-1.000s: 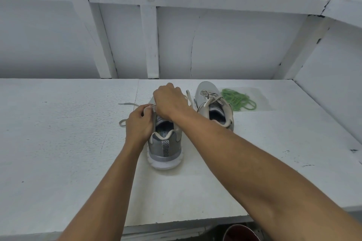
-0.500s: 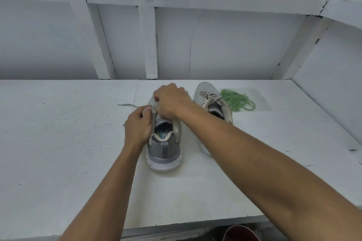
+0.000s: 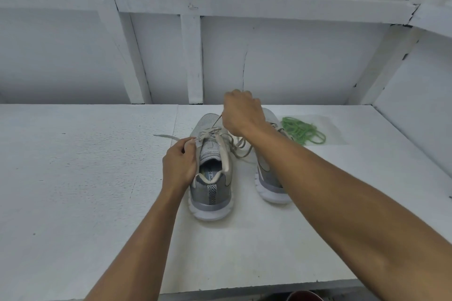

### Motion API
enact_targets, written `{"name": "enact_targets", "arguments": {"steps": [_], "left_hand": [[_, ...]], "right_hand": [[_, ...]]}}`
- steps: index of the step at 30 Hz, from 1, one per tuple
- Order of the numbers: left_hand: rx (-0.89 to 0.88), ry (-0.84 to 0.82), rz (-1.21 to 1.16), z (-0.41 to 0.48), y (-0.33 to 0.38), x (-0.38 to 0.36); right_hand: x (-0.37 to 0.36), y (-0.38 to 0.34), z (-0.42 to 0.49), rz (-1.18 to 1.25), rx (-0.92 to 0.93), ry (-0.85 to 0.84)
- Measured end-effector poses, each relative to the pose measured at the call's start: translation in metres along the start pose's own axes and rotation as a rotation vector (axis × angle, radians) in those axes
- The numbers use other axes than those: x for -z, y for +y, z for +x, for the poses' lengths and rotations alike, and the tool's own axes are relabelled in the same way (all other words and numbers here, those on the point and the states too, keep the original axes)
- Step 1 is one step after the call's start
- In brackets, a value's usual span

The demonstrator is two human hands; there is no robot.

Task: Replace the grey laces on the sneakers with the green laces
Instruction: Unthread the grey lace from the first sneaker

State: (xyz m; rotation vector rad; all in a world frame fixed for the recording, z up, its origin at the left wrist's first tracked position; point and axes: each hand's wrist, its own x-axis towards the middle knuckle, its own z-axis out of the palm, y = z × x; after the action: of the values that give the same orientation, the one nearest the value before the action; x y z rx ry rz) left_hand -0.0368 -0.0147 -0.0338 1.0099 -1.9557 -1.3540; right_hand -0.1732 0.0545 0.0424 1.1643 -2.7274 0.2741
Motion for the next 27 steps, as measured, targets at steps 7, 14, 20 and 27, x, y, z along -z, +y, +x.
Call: {"name": "enact_targets", "arguments": {"steps": [7,14,20,27], "left_hand": [[-0.038,-0.005,0.049,0.000,-0.001,0.000],[-0.031,0.002,0.050,-0.001,0.001,0.000],[-0.032,0.009,0.052,-0.001,0.002,0.000],[-0.051,0.003,0.064,0.000,0.000,-0.001]], "right_hand": [[-0.026,-0.025,-0.020,-0.003,0.177,-0.229],[-0.004,-0.002,-0.010,0.107,-0.023,0.000],[-0.001,0.000,-0.009,0.238,-0.011,-0.102],[-0.034,-0.030,-0.020,0.083,0.125,-0.289]]}}
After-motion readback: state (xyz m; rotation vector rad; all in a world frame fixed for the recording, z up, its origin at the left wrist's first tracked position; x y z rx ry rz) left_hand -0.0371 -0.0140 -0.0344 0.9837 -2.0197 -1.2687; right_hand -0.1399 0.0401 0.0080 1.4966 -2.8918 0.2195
